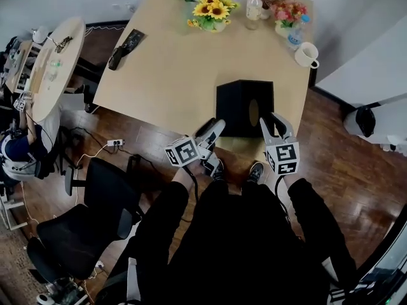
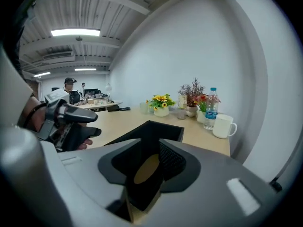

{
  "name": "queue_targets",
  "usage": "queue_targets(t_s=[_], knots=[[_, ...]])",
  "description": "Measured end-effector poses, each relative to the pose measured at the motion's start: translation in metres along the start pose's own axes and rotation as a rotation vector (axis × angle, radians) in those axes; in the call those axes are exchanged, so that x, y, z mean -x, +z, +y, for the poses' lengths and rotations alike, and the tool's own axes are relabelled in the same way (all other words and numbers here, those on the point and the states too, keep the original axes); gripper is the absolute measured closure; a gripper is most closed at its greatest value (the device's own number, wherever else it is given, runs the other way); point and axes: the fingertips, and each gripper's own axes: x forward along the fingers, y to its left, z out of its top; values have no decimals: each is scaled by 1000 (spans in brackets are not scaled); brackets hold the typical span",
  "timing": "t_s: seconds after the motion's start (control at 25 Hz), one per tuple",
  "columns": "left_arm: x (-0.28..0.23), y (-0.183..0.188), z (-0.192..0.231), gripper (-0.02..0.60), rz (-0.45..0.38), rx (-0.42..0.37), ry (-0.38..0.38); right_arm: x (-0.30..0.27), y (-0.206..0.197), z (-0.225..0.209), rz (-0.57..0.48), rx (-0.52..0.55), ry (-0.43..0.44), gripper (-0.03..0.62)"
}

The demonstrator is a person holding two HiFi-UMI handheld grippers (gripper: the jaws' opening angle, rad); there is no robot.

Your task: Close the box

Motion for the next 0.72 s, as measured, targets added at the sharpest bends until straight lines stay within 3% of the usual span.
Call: queue_targets(t_s=[0.12,0.2,0.32,0.44,0.56,0.64,0.72], knots=[[25,-40,-16,319,78,42,14,-2,0,-1,2,23,-9,489],[36,-75,-16,319,127,147,17,-3,-6,-3,17,34,-10,490],[26,-97,-10,319,58,379,-16,-5,-13,-2,39,56,5,498],[6,-91,14,319,-17,454,27,-8,-16,1,48,105,22,504],[-1,-79,34,341,-69,393,140,-9,-23,-1,65,162,13,542],[6,-65,34,373,-101,242,227,-8,-23,-2,67,174,11,594],[15,-53,25,405,-119,65,278,-8,-22,-2,63,165,18,594]])
